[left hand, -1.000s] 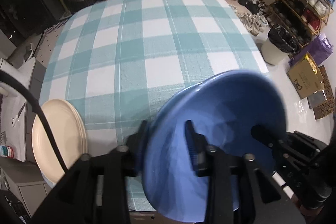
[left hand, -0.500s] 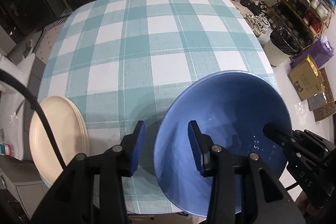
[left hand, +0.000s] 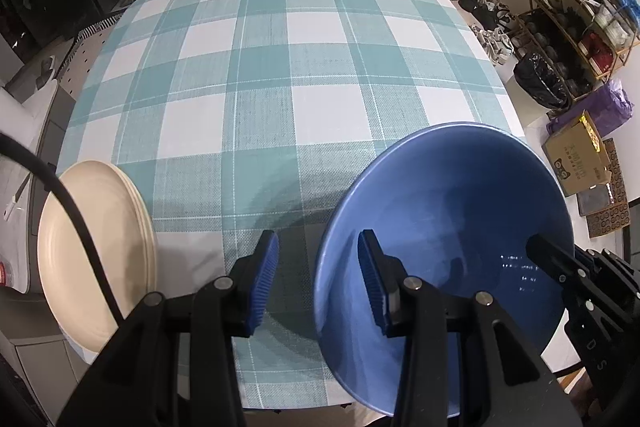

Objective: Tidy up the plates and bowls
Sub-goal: 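Lower the held bowls with both grippers into the lone blue bowl, then open both grippers and withdraw upward from the stacked blue bowls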

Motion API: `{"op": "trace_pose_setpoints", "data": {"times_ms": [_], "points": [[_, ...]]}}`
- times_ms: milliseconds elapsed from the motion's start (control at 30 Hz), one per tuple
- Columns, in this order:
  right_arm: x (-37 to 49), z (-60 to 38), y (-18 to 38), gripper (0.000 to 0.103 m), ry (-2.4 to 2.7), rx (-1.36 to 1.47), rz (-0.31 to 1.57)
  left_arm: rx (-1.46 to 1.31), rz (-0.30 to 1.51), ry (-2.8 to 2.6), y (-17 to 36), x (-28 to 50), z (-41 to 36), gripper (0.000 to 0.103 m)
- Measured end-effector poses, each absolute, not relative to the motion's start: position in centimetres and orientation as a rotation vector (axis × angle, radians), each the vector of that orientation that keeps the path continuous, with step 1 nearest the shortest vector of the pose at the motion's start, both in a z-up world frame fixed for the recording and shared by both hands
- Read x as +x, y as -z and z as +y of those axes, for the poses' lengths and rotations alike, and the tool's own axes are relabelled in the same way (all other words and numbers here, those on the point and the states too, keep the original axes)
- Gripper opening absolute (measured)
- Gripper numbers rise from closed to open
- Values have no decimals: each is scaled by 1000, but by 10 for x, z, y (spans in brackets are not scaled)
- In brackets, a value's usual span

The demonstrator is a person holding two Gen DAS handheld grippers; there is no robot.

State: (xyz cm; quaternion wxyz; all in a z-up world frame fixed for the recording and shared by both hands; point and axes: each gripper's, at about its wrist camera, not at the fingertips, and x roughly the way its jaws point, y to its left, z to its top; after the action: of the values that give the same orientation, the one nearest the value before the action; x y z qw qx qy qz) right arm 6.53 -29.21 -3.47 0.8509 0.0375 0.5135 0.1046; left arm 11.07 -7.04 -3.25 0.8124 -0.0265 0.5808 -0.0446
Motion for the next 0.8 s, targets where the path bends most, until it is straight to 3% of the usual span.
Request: {"op": "trace_pose_setpoints", "data": {"times_ms": [233, 567, 667, 767, 800], "points": [[61, -289, 28, 19, -187, 16, 1054, -77, 1248, 109, 37, 110, -68, 41], [52, -299, 13, 19, -217, 97, 954, -84, 1201, 122, 34, 104, -66, 41], [43, -296, 5, 19, -251, 108, 888, -92, 1166, 133, 28, 100, -64, 46], [35, -293, 2, 22, -279, 125, 832, -108, 1145, 123, 26, 94, -61, 46], [30, -291, 2, 28, -294, 140, 802, -123, 1127, 125, 26, 90, -58, 46]]}}
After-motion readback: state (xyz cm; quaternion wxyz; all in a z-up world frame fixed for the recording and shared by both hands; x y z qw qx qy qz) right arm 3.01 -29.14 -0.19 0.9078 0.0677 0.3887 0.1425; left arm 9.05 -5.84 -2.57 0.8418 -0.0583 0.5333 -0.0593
